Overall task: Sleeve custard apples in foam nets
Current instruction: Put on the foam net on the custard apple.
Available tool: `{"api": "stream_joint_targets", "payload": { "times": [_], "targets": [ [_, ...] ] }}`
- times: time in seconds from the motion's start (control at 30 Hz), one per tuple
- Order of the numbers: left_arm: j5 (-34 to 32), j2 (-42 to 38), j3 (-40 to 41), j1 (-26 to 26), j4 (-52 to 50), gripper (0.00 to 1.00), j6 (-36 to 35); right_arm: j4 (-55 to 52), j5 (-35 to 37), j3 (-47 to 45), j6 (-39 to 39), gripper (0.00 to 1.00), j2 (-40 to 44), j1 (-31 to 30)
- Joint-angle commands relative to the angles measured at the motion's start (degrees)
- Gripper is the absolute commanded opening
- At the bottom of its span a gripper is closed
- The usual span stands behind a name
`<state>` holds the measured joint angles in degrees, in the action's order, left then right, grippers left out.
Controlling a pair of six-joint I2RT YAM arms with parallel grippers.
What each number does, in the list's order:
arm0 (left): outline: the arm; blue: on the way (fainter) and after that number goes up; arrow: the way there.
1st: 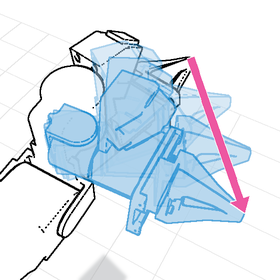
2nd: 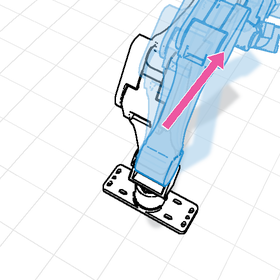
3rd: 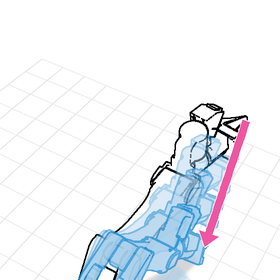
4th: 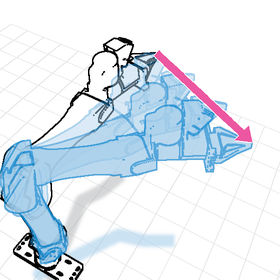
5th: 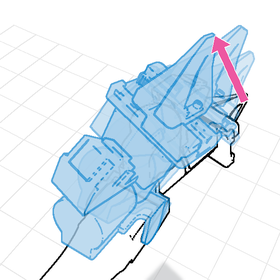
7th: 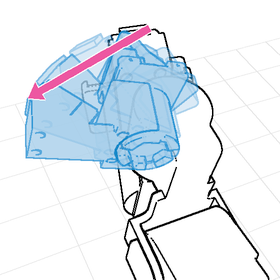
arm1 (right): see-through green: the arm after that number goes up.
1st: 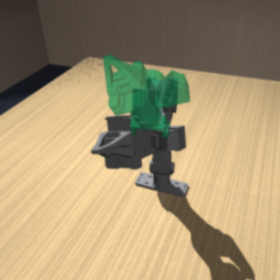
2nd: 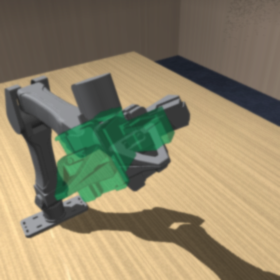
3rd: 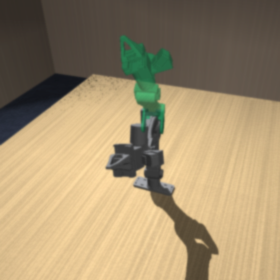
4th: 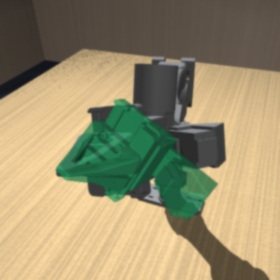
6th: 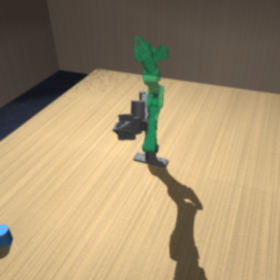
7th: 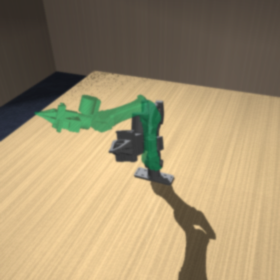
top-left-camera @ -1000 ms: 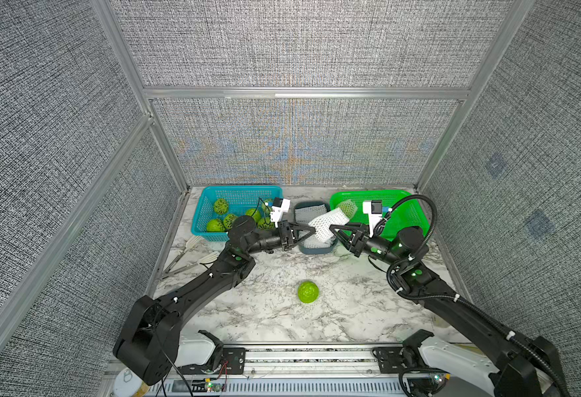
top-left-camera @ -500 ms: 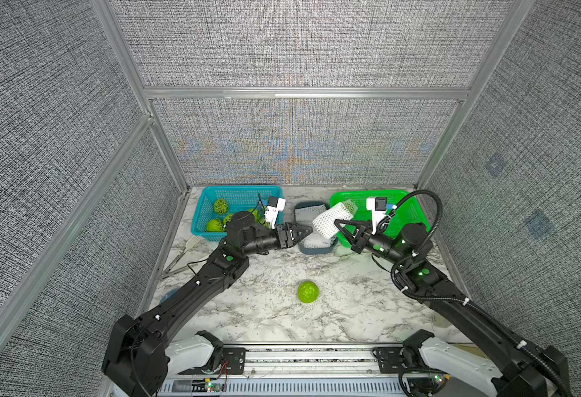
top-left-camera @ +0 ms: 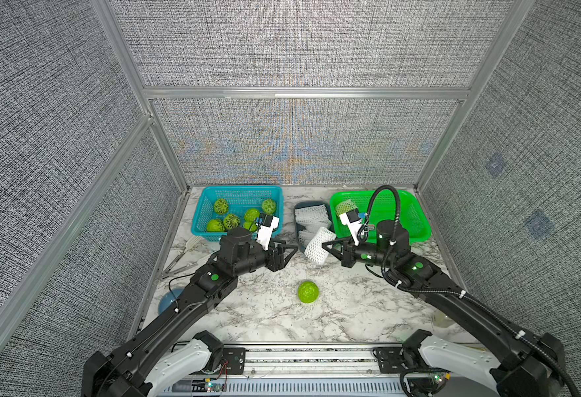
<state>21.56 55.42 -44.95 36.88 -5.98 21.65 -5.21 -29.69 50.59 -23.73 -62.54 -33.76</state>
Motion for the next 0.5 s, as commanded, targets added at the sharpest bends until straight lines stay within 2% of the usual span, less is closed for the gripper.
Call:
{"api": "stream_joint_targets", "payload": {
  "times": [0.0,0.13,0.3,0.47],
  "targets": [
    [-1.4,-0.5,0.6,1.4,-0.1,0.57,-6.9,-9.5,-2.6,2.0,-0.5,0.09,-2.3,-0.1],
    [2.0,1.5,1.8,2.7,2.2,0.53,-6.3,-12.6,-3.2,4.2,-2.0,0.1,-3.9,-0.2],
    [6.2,5.4,4.5,4.0,9.2,0.43,-1.5,-14.2,-4.3,4.1,-1.1,0.11,-4.2,-0.3],
    [8.0,7.6,6.0,4.5,15.1,0.42,1.8,-14.3,-3.1,3.1,-0.3,0.13,-4.4,-0.7]
  ]
}}
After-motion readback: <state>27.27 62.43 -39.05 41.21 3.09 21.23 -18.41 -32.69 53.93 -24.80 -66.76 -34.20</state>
